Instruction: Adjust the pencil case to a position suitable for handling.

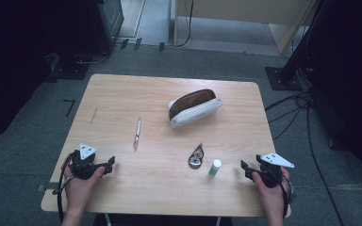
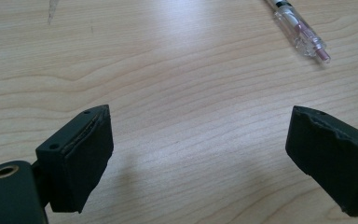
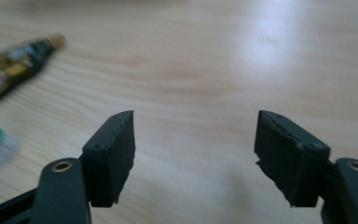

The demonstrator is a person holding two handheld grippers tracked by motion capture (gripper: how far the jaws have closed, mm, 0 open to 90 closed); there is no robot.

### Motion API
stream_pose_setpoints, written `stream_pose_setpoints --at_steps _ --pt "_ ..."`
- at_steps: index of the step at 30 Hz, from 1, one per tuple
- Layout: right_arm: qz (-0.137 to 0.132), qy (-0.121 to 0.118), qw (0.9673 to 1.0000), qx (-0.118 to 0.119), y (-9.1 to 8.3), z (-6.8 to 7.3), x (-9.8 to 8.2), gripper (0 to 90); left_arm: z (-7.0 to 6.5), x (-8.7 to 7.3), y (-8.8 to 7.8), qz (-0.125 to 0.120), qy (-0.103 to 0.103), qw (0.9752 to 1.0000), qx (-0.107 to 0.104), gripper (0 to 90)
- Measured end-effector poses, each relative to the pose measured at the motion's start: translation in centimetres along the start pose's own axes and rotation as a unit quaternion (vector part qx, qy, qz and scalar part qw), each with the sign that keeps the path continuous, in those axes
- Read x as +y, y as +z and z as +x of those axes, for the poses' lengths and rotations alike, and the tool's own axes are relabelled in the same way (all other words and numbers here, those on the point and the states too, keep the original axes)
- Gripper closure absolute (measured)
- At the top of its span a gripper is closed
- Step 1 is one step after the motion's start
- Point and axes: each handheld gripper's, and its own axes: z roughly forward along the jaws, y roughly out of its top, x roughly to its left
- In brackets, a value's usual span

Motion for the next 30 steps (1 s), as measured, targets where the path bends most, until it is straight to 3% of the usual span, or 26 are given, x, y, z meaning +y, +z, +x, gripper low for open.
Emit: stream_pose_setpoints --at_steps 4,5,9,11,13,15,18,21,23,30 --pt "-0.026 -0.029 0.9987 0.034 -0.1 0.4 2.7 32.4 0.4 -0.3 0.3 -0.001 -0.006 1.0 0.006 14.0" --pt "-0.036 -0.055 0.9969 0.044 0.3 0.8 4.3 33.4 0.6 -0.4 0.4 0.002 -0.012 0.9999 0.005 14.0" --pt "-0.035 -0.073 0.9945 0.067 1.0 1.3 6.3 33.0 0.8 -0.4 0.4 0.003 -0.015 0.9999 0.006 13.9" --pt "-0.044 -0.102 0.9906 0.081 1.8 2.0 8.2 31.6 0.8 -0.4 0.7 0.014 -0.014 0.9998 0.005 12.2" --pt "-0.05 -0.106 0.9894 0.086 2.1 2.2 8.8 31.2 0.7 -0.4 1.0 0.03 -0.005 0.9995 0.006 10.6" --pt "-0.051 -0.126 0.9857 0.099 2.7 2.5 10.5 29.2 0.5 -0.3 1.2 0.033 0.002 0.9994 0.01 8.0" --pt "-0.055 -0.128 0.9847 0.104 3.1 2.5 11.7 28.8 0.6 -0.3 1.3 0.033 0.004 0.9994 0.008 6.7" --pt "-0.064 -0.131 0.9813 0.125 3.9 2.5 12.9 26.1 0.5 -0.3 1.3 0.033 0.004 0.9994 0.008 5.3" --pt "-0.065 -0.156 0.9771 0.129 5.3 2.7 14.2 25.3 0.5 -0.3 1.4 0.032 0.003 0.9995 0.007 5.1" --pt "-0.058 -0.156 0.9756 0.144 7.7 2.2 16.6 25.1 0.4 -0.3 1.4 0.028 0.006 0.9996 0.006 5.1"
